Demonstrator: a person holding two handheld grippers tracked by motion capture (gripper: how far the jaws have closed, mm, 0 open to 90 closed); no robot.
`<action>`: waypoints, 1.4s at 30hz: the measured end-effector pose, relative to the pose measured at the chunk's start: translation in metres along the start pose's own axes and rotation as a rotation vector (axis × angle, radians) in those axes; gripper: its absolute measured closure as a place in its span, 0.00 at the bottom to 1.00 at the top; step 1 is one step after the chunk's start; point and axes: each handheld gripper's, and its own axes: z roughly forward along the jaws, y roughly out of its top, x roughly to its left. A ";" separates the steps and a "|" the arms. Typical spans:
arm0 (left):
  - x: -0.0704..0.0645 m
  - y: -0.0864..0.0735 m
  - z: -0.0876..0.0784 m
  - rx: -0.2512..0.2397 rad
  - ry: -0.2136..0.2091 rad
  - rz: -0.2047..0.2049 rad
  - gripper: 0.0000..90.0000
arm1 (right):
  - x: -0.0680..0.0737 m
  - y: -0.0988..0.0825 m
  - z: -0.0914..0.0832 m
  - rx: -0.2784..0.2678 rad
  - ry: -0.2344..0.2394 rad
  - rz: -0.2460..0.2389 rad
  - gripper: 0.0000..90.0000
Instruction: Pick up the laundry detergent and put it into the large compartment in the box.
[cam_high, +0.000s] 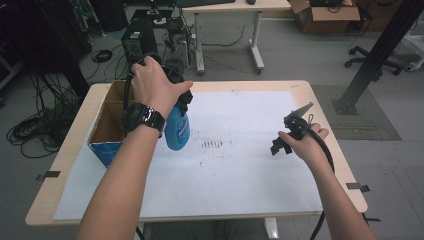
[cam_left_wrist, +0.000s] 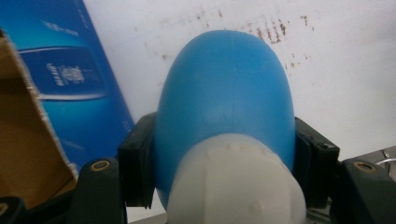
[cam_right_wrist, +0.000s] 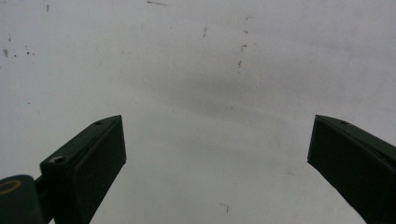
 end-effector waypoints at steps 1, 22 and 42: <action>0.001 0.000 -0.005 -0.002 -0.001 -0.001 0.41 | 0.000 0.000 0.000 -0.001 -0.001 0.000 0.05; 0.059 -0.014 -0.080 -0.083 0.023 -0.105 0.41 | -0.001 0.007 -0.011 -0.035 0.013 0.021 0.05; 0.140 -0.045 -0.089 -0.116 0.080 -0.281 0.41 | -0.004 0.010 -0.016 -0.033 -0.002 0.031 0.05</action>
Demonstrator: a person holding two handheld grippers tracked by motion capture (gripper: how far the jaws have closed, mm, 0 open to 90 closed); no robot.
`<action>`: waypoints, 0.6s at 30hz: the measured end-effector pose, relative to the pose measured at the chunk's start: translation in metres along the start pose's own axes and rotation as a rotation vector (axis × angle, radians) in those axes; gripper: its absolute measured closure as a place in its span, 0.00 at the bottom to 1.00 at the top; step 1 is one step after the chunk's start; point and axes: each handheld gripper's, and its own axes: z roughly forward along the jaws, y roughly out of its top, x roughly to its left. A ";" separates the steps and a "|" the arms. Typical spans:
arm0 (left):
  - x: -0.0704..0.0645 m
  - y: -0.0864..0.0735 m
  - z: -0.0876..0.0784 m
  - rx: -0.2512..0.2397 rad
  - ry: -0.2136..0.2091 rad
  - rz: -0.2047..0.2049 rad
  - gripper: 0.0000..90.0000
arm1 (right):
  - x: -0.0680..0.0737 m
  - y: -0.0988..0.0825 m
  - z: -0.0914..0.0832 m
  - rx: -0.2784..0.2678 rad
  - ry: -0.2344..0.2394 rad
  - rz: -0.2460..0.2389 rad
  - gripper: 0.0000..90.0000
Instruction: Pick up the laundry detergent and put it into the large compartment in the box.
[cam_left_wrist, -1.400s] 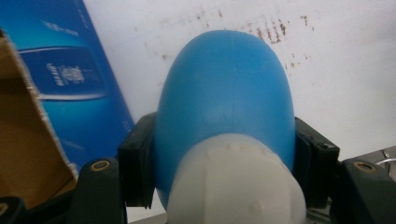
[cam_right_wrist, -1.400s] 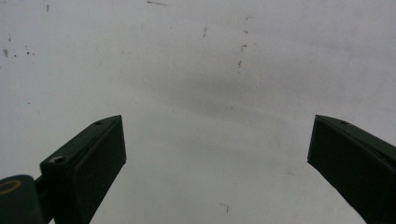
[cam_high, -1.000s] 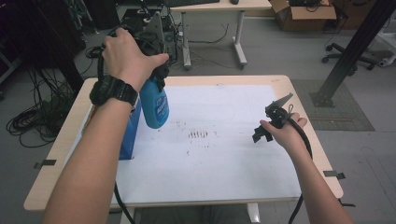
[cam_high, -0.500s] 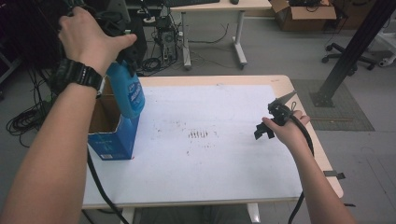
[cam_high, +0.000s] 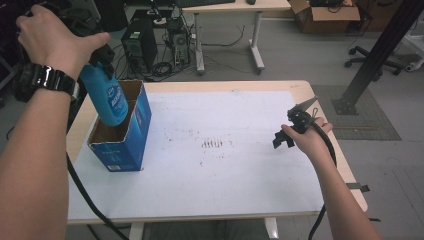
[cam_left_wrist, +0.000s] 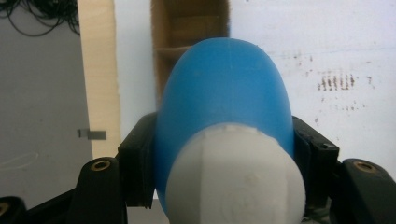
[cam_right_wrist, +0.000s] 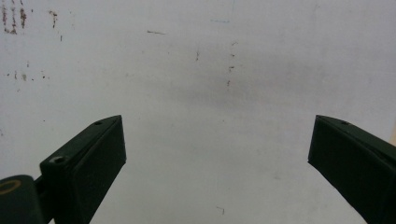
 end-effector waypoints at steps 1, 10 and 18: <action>0.002 0.000 0.003 0.001 0.000 -0.006 0.41 | 0.000 0.000 -0.001 0.000 0.000 -0.003 0.05; 0.015 -0.003 0.039 0.016 -0.009 -0.016 0.41 | 0.001 0.000 0.002 0.007 -0.004 -0.006 0.05; 0.014 -0.007 0.085 0.048 -0.010 -0.006 0.41 | 0.002 -0.002 0.009 0.020 -0.009 -0.006 0.05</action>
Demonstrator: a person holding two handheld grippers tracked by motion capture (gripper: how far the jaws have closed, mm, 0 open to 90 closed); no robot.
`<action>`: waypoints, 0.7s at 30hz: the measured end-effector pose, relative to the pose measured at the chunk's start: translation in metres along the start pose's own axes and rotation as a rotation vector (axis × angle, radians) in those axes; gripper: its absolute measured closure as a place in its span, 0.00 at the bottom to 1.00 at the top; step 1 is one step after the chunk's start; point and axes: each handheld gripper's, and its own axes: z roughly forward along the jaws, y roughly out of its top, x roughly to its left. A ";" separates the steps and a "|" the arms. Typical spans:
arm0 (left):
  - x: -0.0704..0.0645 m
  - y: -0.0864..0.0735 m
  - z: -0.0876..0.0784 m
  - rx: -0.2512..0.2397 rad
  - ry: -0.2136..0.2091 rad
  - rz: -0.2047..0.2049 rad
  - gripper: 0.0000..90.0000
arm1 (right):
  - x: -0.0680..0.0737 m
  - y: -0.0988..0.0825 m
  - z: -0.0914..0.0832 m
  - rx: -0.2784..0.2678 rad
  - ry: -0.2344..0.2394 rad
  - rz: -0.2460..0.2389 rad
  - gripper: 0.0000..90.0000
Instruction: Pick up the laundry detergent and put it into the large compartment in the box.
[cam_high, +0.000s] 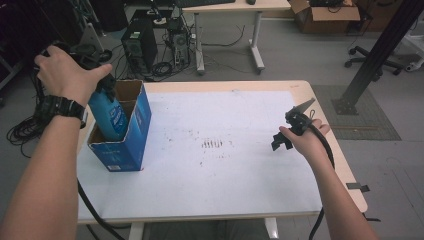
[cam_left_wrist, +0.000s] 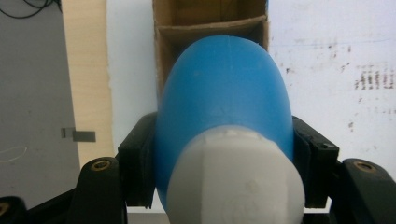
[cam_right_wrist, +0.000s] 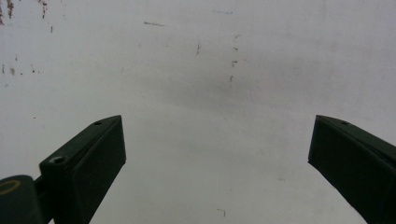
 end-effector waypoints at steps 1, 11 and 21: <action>0.000 0.000 0.000 0.000 0.000 0.000 0.41 | 0.000 0.000 0.000 0.000 0.000 0.000 0.05; 0.006 -0.005 0.044 0.032 0.001 -0.004 0.41 | 0.001 -0.002 0.006 0.006 -0.008 -0.005 0.05; 0.006 -0.009 0.073 0.051 -0.020 -0.002 0.41 | 0.005 -0.003 0.011 0.015 -0.012 -0.009 0.05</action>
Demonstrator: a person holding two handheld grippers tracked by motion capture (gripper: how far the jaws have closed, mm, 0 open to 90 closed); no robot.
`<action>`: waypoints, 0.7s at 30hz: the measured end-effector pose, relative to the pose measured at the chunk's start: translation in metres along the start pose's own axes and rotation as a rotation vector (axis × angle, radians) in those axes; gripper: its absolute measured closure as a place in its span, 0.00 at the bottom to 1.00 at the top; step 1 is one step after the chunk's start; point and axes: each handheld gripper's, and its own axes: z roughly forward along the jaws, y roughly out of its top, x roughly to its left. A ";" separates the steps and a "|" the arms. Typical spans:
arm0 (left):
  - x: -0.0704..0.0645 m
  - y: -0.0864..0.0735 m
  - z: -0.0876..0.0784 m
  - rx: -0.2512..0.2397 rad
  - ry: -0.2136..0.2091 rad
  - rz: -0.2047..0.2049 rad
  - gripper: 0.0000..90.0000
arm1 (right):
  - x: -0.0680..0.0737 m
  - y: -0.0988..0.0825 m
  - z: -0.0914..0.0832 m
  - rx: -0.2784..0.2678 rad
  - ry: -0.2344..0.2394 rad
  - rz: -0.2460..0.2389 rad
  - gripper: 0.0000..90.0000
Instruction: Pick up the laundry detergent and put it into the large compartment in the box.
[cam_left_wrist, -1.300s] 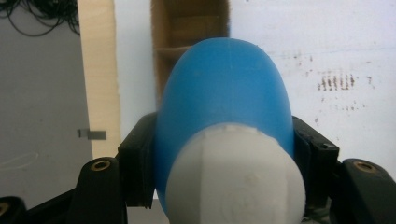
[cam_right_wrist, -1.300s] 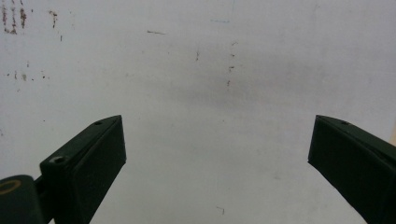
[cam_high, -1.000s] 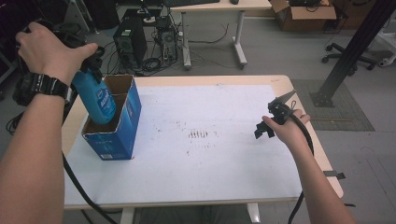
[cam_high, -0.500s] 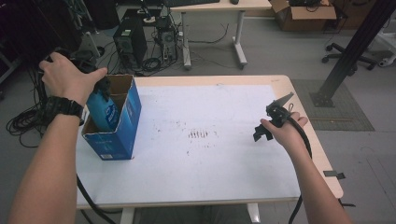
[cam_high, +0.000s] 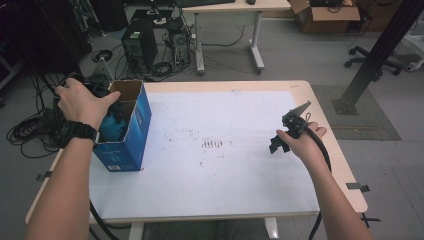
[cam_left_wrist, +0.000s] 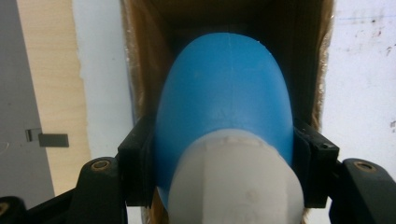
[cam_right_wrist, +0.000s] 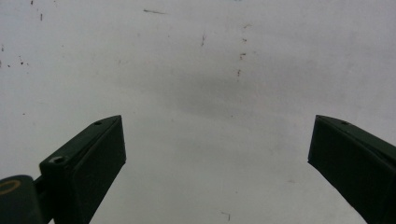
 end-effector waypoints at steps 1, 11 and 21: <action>0.000 0.000 0.003 0.002 -0.003 0.000 0.41 | 0.000 0.000 0.001 0.002 0.001 0.000 0.05; 0.000 -0.001 0.022 0.027 -0.012 -0.001 0.41 | -0.002 -0.001 0.004 0.004 -0.005 0.003 0.05; 0.001 -0.001 0.023 0.021 -0.022 0.005 0.41 | 0.000 0.000 0.006 0.006 -0.002 0.001 0.05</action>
